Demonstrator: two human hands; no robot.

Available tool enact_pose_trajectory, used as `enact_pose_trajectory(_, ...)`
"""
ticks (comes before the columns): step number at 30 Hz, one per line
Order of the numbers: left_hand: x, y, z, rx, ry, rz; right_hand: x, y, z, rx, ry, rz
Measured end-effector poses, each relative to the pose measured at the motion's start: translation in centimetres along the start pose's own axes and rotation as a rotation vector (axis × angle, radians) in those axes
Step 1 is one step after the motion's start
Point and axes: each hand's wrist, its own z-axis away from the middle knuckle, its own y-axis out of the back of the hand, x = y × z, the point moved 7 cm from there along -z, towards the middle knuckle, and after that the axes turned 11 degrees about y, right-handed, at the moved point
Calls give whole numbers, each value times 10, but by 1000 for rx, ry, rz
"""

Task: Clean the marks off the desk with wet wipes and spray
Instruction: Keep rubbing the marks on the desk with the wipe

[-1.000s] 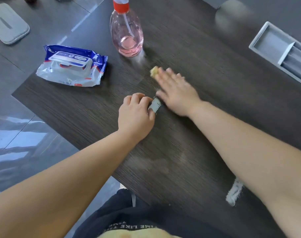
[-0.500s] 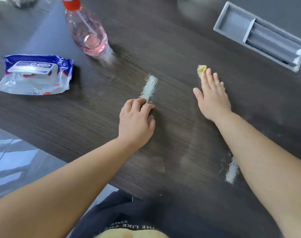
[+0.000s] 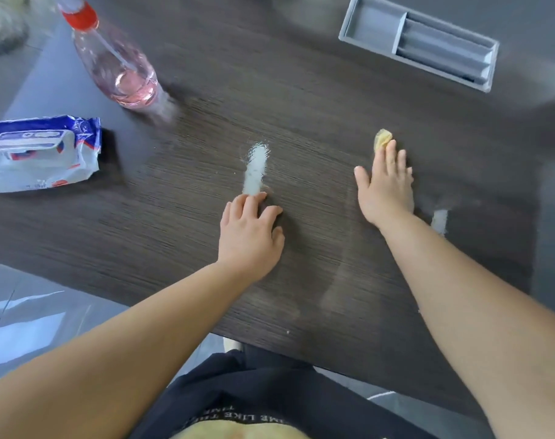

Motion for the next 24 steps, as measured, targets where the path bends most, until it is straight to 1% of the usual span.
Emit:
enact_pose_trajectory(1, 1, -2, 3, -11, -6, -19, -20, -9, 12, -4, 84, 15)
enact_pose_trajectory(3, 4, -9, 10, -37, -26, -51, -66, -31, 47, -68, 398, 45)
enact_pose_trajectory(4, 5, -11, 13, -41, -42, -56, -75, -38, 61, -108, 523, 82)
enact_pose_trajectory(5, 6, -12, 16, -40, -59, -56, -70, -36, 64, -111, 583, 116)
enact_pose_trajectory(6, 6, -12, 20, -40, -77, -59, -54, -31, 62, -89, 555, 120)
enact_pose_trajectory(7, 7, -13, 22, -49, -86, -66, -29, -25, 53, -65, 457, 103)
enact_pose_trajectory(10, 12, -19, 31, -116, -104, -96, 53, -10, 43, -34, -14, -23)
enact_pose_trajectory(11, 15, -20, 34, -132, -110, -95, 64, -10, 47, -11, -132, -36)
enact_pose_trajectory(12, 17, -20, 38, -143, -116, -90, 60, -13, 55, 16, -190, -18)
enact_pose_trajectory(13, 19, -21, 42, -153, -125, -86, 44, -18, 65, 43, -179, 9)
enact_pose_trajectory(14, 20, -23, 44, -163, -126, -85, 19, -27, 73, 47, -89, 24)
enact_pose_trajectory(17, 16, -25, 50, -171, -135, -100, -65, -58, 115, -32, 350, 52)
enact_pose_trajectory(18, 14, -25, 53, -169, -145, -104, -73, -64, 127, -64, 434, 88)
enact_pose_trajectory(19, 13, -25, 55, -175, -152, -108, -67, -63, 131, -79, 461, 107)
enact_pose_trajectory(20, 12, -25, 58, -187, -157, -115, -49, -60, 130, -62, 423, 110)
enact_pose_trajectory(21, 11, -25, 61, -197, -160, -119, -25, -54, 125, -35, 337, 88)
enact_pose_trajectory(24, 14, -24, 67, -219, -169, -134, 53, -35, 120, -24, -64, -43)
